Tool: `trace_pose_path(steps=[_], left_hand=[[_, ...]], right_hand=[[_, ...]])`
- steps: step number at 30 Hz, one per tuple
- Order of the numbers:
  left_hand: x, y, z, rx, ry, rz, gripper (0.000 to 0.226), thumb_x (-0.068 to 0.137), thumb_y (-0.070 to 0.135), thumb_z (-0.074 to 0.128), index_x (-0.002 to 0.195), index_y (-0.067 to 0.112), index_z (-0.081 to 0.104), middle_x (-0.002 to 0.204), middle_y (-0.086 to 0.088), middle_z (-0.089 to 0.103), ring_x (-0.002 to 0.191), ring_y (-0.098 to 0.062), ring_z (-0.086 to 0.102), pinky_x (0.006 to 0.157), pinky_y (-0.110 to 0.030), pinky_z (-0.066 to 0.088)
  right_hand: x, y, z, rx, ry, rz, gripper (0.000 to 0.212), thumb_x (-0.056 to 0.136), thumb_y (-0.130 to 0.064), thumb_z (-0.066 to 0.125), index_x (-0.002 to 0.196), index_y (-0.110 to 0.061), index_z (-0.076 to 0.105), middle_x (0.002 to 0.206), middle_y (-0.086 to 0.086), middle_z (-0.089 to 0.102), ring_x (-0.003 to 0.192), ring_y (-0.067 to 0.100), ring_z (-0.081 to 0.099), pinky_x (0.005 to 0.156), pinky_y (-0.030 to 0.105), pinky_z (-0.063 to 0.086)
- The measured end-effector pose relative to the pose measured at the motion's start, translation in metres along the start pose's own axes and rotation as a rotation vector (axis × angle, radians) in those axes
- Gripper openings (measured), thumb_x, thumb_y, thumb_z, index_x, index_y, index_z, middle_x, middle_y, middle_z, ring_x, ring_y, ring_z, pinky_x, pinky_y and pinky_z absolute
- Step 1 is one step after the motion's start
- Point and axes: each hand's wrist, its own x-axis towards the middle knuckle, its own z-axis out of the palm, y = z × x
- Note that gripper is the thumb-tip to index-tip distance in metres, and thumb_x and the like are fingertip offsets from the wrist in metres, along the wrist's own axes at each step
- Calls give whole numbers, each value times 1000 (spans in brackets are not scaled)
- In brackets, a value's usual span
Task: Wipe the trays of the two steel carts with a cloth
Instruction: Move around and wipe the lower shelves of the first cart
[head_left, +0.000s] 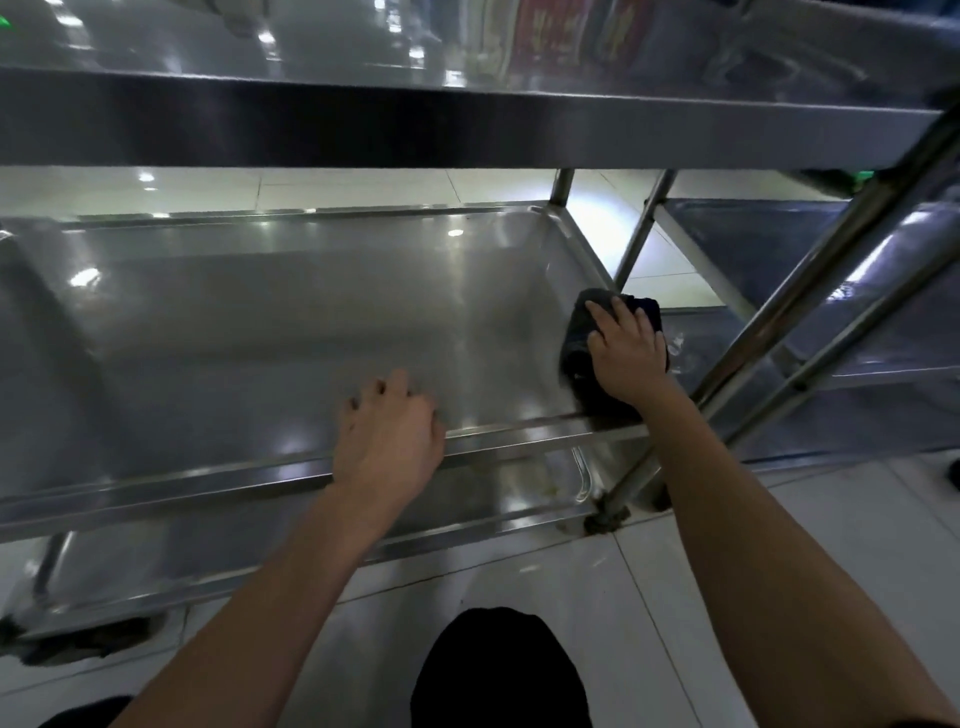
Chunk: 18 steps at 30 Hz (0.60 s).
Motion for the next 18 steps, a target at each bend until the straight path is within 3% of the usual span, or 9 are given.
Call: trace_pose_path(steps=[6,10,14,18], left_hand=[[1,3,3,-3,51,7,26,93,33,47,106,24,68,114,-3,54,108,-28,55,90,-45,45],[-1,-3,4,-64,67,39,27,93,33,46,105,26,69,112,-1,56,109,-27,55,93,-45,45],[-3,-45,-1,-257,73,52,23,93,34,54,107,30,72,108,5,65,106,-23,60,92,-41,46],[-10,-102,-4,-152,136,-65,24,91,41,58,109,30,69,116,3,64,111,-28,56,91,-42,44]], right_hand=[[5,-4,6,25,-15,33,59,93,-47,21,153,-44,19,166,-8,8,153,23,3,119,52,-2],[9,-35,19,45,-44,-68,60,93,-47,22,152,-43,21,166,-6,9,152,28,7,119,55,0],[12,-77,33,51,-68,-113,63,90,-49,20,153,-43,21,166,-7,8,152,27,7,119,55,3],[16,-117,48,21,-114,-154,56,98,-44,24,154,-43,18,167,-8,4,153,26,3,120,54,1]])
